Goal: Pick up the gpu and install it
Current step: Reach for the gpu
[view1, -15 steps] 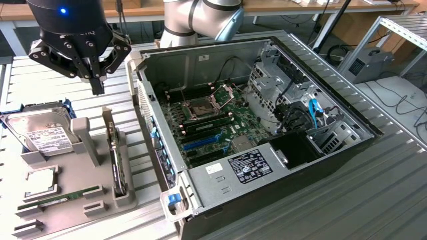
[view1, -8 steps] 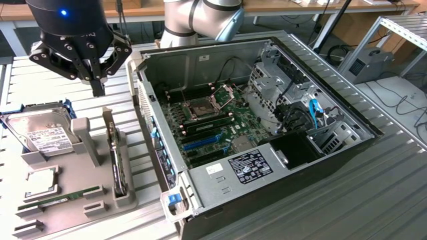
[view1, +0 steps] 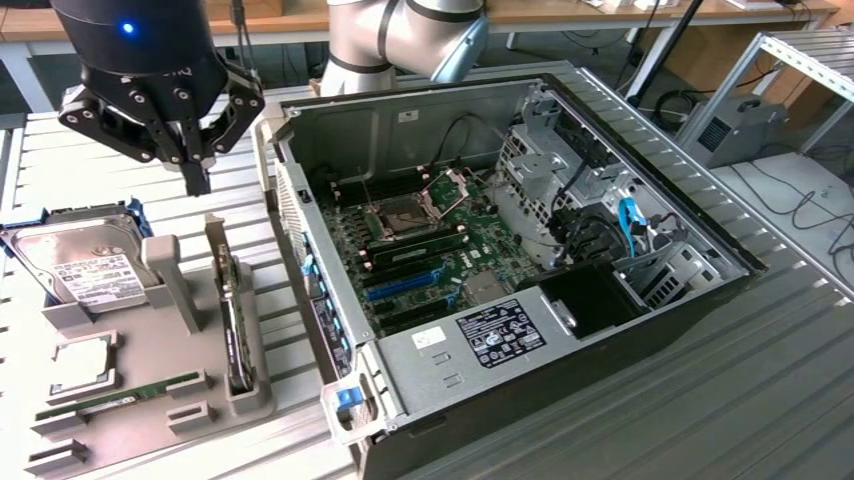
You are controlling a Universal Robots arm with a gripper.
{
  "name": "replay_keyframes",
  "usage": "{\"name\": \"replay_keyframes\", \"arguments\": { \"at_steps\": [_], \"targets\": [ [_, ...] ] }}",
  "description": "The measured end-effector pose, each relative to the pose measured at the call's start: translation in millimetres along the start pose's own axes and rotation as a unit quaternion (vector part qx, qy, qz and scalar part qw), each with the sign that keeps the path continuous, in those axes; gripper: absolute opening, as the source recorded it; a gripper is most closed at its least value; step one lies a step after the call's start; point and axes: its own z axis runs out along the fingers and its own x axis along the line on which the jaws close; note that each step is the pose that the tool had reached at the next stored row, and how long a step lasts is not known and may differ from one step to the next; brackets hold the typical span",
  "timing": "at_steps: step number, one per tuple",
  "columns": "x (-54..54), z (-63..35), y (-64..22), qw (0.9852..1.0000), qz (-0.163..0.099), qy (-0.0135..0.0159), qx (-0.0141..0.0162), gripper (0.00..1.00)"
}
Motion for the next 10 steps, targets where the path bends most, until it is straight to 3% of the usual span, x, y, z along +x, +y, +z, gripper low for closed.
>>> {"name": "replay_keyframes", "arguments": {
  "at_steps": [10],
  "targets": [
    [-0.2,0.7,-3.5,1.0000,0.000,-0.0001,0.0019,0.11]
  ]
}}
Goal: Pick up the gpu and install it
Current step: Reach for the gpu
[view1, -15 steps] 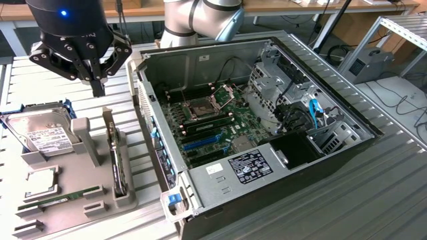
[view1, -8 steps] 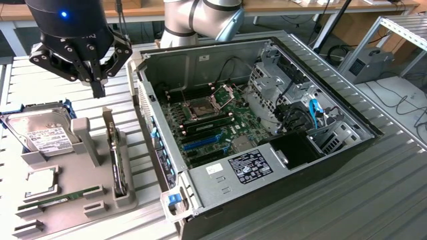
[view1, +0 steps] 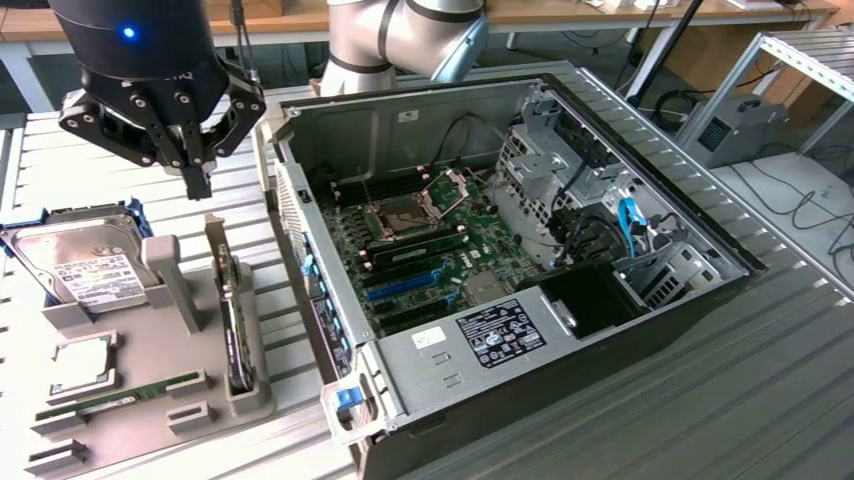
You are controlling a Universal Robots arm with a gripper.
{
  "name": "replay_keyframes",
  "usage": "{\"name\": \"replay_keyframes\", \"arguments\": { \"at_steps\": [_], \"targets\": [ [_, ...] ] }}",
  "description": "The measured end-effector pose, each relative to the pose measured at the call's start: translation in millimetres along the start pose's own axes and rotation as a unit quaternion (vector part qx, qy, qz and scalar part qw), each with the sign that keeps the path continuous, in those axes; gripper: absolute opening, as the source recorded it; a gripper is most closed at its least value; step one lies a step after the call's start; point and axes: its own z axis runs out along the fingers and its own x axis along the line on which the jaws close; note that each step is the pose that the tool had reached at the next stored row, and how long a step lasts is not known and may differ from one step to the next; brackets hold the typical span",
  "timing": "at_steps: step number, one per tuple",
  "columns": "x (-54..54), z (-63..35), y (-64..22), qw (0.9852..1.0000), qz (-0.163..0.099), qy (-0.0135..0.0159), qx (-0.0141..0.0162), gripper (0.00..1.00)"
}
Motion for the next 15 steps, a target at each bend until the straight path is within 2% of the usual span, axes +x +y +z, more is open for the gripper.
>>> {"name": "replay_keyframes", "arguments": {
  "at_steps": [15],
  "targets": [
    [-0.3,1.3,-4.5,1.0000,0.000,-0.0002,0.0028,0.11]
  ]
}}
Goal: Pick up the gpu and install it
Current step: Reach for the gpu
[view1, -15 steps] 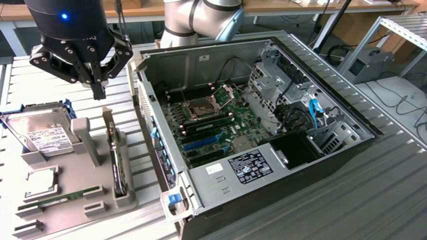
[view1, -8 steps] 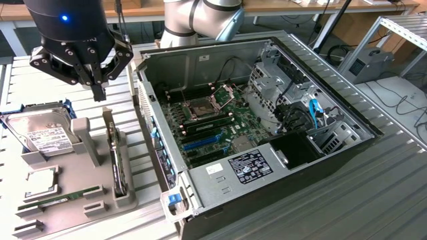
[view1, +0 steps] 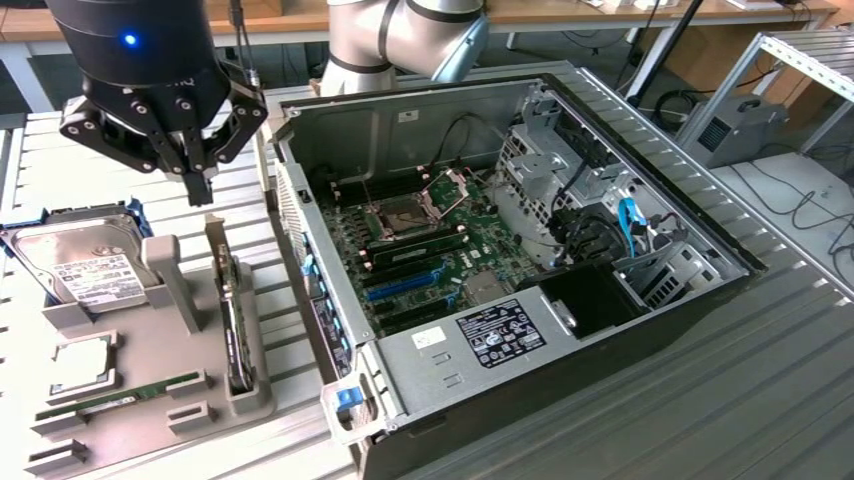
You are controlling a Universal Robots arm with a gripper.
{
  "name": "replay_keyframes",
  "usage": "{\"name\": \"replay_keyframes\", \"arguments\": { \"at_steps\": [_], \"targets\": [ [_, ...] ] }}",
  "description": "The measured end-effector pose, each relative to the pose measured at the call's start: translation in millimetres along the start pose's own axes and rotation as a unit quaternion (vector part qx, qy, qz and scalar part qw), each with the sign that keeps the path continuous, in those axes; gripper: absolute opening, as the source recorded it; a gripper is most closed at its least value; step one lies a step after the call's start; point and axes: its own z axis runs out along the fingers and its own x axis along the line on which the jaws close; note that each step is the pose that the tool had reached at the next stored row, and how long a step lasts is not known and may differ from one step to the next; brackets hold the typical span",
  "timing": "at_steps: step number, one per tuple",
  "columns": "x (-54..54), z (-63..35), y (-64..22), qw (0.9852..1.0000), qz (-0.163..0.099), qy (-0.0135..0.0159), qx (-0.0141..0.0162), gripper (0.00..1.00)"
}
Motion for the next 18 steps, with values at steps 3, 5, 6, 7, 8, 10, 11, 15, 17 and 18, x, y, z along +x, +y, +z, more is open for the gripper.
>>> {"name": "replay_keyframes", "arguments": {
  "at_steps": [3,5,6,7,8,10,11,15,17,18],
  "targets": [
    [0.0,0.3,-0.9,1.0000,0.000,-0.0001,0.0005,0.11],
    [-0.1,0.5,-1.7,1.0000,0.000,-0.0001,0.0009,0.11],
    [-0.1,0.6,-2.1,1.0000,0.000,-0.0001,0.0012,0.11],
    [-0.1,0.7,-2.4,1.0000,0.000,-0.0001,0.0014,0.11],
    [-0.2,0.8,-2.8,1.0000,0.000,-0.0001,0.0015,0.11],
    [-0.2,1.1,-3.9,1.0000,0.000,-0.0002,0.0022,0.11],
    [-0.3,1.1,-4.1,1.0000,0.000,-0.0002,0.0024,0.11],
    [-0.3,1.7,-5.4,1.0000,0.000,-0.0003,0.0045,0.11],
    [-0.4,1.9,-5.8,1.0000,0.000,-0.0004,0.0052,0.11],
    [-0.4,2.1,-6.1,1.0000,0.000,-0.0004,0.0056,0.11]
  ]
}}
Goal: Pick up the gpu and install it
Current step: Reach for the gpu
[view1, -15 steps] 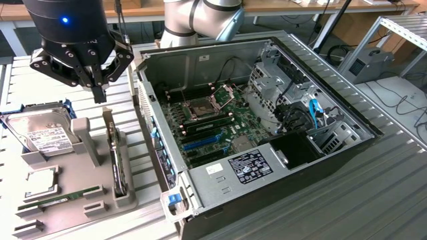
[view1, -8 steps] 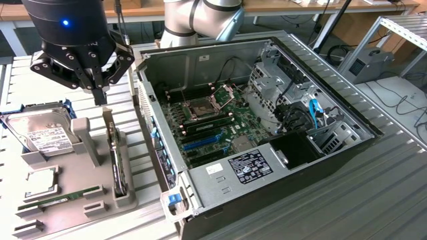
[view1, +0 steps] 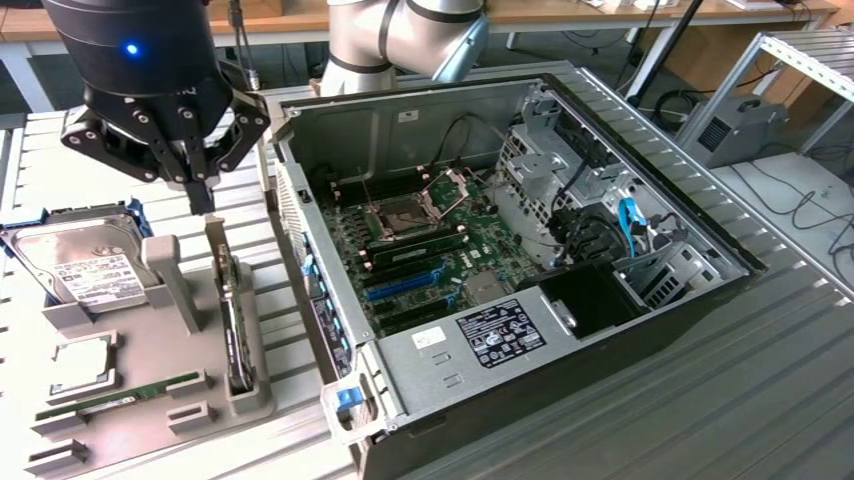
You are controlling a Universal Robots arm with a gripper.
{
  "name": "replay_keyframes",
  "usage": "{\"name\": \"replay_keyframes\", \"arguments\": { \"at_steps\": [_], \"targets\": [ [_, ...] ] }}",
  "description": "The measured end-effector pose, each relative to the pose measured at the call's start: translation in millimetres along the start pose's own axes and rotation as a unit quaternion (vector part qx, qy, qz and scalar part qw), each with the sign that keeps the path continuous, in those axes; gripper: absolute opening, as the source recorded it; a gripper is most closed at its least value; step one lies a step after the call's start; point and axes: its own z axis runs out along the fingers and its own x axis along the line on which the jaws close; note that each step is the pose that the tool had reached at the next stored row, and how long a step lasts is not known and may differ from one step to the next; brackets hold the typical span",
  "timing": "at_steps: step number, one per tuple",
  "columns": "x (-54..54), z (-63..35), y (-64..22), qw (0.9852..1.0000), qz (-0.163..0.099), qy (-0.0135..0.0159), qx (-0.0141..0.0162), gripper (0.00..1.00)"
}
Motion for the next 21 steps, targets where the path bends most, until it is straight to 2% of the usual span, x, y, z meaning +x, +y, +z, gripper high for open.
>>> {"name": "replay_keyframes", "arguments": {
  "at_steps": [21],
  "targets": [
    [-0.3,2.2,-4.3,1.0000,0.000,-0.0005,0.0074,0.11]
  ]
}}
